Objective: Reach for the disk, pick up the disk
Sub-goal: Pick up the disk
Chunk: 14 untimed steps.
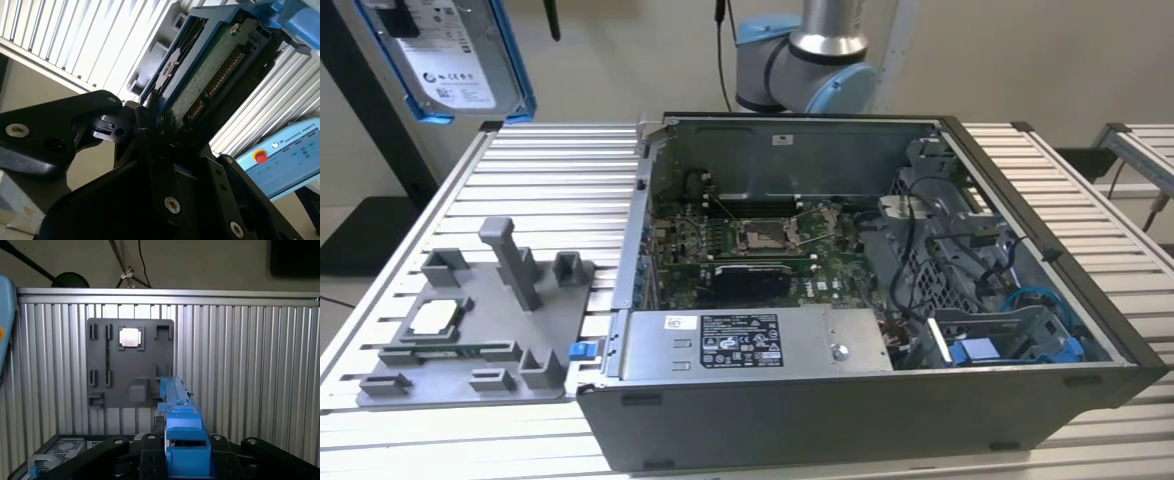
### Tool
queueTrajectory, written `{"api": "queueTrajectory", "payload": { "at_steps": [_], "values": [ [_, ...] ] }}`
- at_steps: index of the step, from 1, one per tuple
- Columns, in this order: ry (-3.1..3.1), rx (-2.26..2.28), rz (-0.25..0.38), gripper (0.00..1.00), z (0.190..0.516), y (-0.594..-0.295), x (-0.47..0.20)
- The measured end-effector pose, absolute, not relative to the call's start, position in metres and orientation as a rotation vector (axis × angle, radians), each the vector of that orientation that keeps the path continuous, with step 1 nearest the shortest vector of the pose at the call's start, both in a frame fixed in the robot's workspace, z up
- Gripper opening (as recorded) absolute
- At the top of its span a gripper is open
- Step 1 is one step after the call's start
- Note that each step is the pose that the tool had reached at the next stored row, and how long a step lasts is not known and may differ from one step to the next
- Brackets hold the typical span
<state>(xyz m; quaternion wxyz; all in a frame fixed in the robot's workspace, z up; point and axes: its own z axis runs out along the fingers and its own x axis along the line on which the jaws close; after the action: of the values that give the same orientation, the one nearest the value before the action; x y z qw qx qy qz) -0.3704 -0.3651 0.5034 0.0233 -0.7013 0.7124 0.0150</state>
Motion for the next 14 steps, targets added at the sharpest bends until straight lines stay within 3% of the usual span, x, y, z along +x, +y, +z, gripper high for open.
{"api": "queueTrajectory", "payload": {
  "at_steps": [14],
  "values": [
    [2.205,-2.171,0.046,0.0,0.503,-0.365,-0.323]
  ]
}}
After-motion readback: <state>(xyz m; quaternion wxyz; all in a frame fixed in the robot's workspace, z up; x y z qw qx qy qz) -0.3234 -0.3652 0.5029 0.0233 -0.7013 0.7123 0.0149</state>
